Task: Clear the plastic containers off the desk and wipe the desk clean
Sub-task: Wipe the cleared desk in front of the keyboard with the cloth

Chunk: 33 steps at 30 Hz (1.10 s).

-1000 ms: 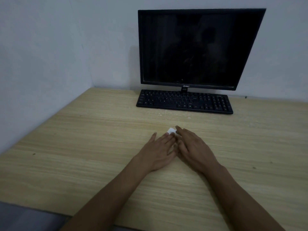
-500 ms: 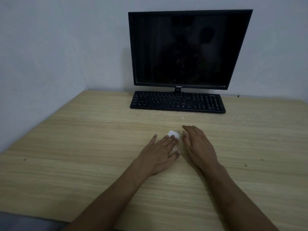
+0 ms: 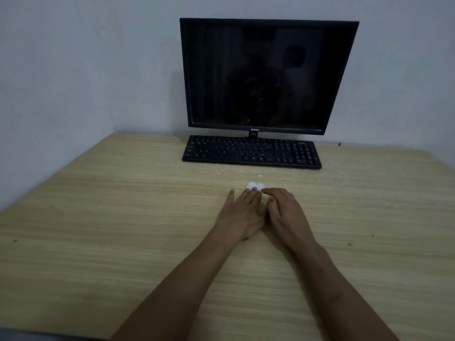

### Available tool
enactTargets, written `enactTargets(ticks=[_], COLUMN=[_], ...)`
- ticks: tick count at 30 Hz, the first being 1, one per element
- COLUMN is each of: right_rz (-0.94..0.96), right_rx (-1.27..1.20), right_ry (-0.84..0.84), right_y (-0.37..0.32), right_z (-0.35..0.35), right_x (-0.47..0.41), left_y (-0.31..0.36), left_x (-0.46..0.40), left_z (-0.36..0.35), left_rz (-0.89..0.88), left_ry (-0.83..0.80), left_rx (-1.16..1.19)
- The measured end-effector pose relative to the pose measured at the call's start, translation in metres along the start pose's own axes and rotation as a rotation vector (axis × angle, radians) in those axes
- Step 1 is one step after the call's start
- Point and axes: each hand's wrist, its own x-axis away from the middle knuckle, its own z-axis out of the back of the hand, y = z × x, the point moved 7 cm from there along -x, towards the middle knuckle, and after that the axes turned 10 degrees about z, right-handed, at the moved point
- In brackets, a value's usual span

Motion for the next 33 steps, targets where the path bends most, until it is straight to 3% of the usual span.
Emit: enactTargets(ticks=[4, 9, 12, 17, 24, 33], right_rz=[0.004, 0.08, 0.059, 0.058, -0.094, -0.095], right_rx=[0.014, 0.01, 0.005, 0.082, 0.236, 0.18], right_ry=[-0.052, -0.16, -0.121, -0.046, 0.149, 0.103], right_y=[0.001, -0.012, -0.012, -0.007, 0.014, 0.011], right_z=[-0.006, -0.016, -0.015, -0.009, 0.013, 0.011], right_x=[0.0, 0.0, 0.0, -0.002, -0.001, -0.002], left_y=[-0.014, -0.062, -0.065, -0.034, 0.008, 0.007], left_x=[0.045, 0.051, 0.025, -0.011, 0.014, -0.034], left_z=[-0.008, -0.004, 0.0, 0.004, -0.005, 0.007], left_rz=[-0.016, 0.127, 0.167, 0.089, -0.067, 0.078], left_ry=[0.02, 0.027, 0.031, 0.018, 0.038, 0.04], left_rx=[0.045, 0.04, 0.078, 0.097, 0.071, -0.045])
